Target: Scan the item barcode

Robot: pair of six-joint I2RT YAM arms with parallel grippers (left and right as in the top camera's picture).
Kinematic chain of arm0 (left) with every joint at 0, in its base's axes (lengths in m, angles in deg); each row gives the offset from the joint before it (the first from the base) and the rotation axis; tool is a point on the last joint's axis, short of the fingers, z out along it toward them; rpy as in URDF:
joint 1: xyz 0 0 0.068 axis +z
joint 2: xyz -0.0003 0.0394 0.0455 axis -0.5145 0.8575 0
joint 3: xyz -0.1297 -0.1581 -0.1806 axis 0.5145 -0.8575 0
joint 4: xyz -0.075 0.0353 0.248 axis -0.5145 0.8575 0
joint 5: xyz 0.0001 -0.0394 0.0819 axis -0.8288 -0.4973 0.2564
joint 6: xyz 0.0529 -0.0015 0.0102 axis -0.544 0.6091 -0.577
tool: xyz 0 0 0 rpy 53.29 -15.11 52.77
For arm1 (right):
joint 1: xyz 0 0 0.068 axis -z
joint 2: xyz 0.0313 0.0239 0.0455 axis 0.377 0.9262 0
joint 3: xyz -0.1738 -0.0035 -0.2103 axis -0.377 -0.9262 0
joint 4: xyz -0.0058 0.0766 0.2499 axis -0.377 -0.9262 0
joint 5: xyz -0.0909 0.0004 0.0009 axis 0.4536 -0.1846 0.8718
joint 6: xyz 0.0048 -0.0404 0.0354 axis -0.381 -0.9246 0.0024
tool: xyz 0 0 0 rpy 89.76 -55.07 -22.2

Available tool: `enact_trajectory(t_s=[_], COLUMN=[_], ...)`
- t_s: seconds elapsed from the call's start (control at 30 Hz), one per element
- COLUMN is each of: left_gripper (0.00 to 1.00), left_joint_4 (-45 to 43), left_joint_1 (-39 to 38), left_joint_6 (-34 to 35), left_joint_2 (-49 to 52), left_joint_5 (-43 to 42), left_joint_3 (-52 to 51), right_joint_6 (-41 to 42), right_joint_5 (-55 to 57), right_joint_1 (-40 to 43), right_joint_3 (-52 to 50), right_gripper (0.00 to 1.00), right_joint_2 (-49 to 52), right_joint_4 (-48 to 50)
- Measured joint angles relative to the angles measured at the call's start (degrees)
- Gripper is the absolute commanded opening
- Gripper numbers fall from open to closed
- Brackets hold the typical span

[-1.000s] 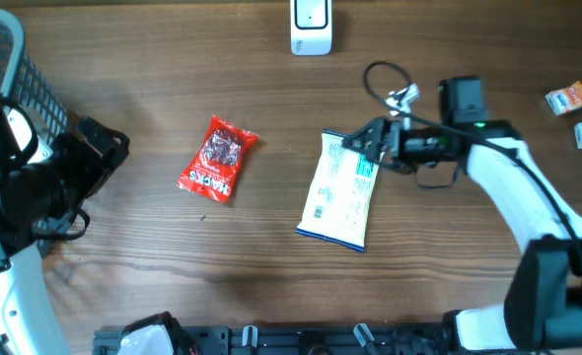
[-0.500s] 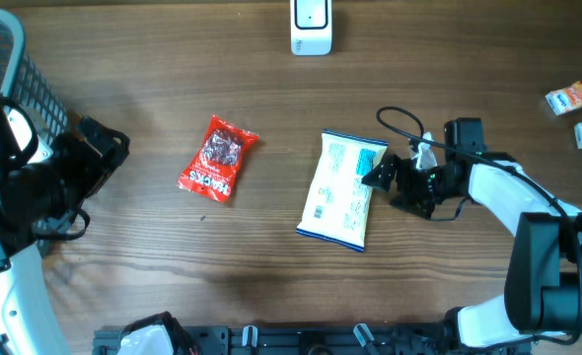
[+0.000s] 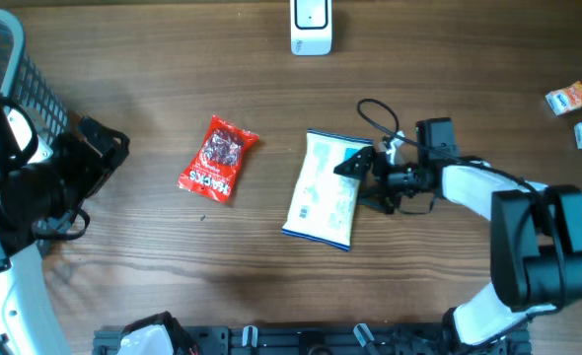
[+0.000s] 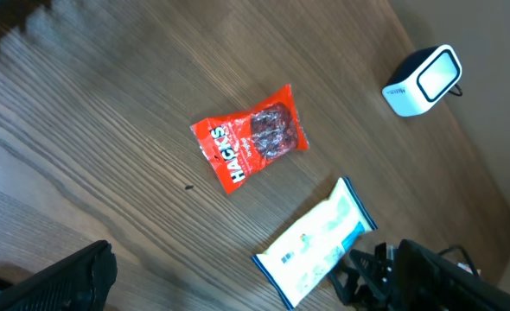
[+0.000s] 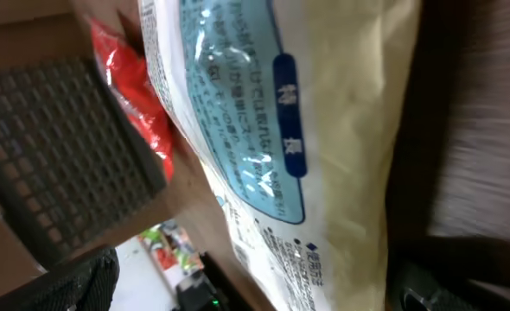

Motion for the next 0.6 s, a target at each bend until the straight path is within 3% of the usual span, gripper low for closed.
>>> enact_trajectory(t_s=[0.07,0.13,0.27,0.37,0.6], left_gripper=[1.00,1.00,1.00,1.00,1.00], left_joint_4=[0.0,0.0,0.0,0.0,0.0], left_joint_1=[0.0,0.0,0.0,0.0,0.0], left_joint_6=[0.0,0.0,0.0,0.0,0.0], left_joint_2=[0.0,0.0,0.0,0.0,0.0], left_joint_5=[0.0,0.0,0.0,0.0,0.0], left_joint_3=[0.0,0.0,0.0,0.0,0.0], right_joint_6=[2.4,3.5,5.0,5.1,4.3], right_joint_5=[-0.4,0.8,2.7,2.4,0.2], right_joint_1=[-0.8,-1.0,-1.1,-1.1,-1.0], right_joint_3=[0.1,-0.1,-0.6,-0.6,-0.2], right_gripper=[0.61,0.44,0.46,0.58,0.71], right_joint_2=[1.0,1.9,2.8,2.8,2.7], right_joint_4=[1.8,2.5,2.6,2.8,3.6])
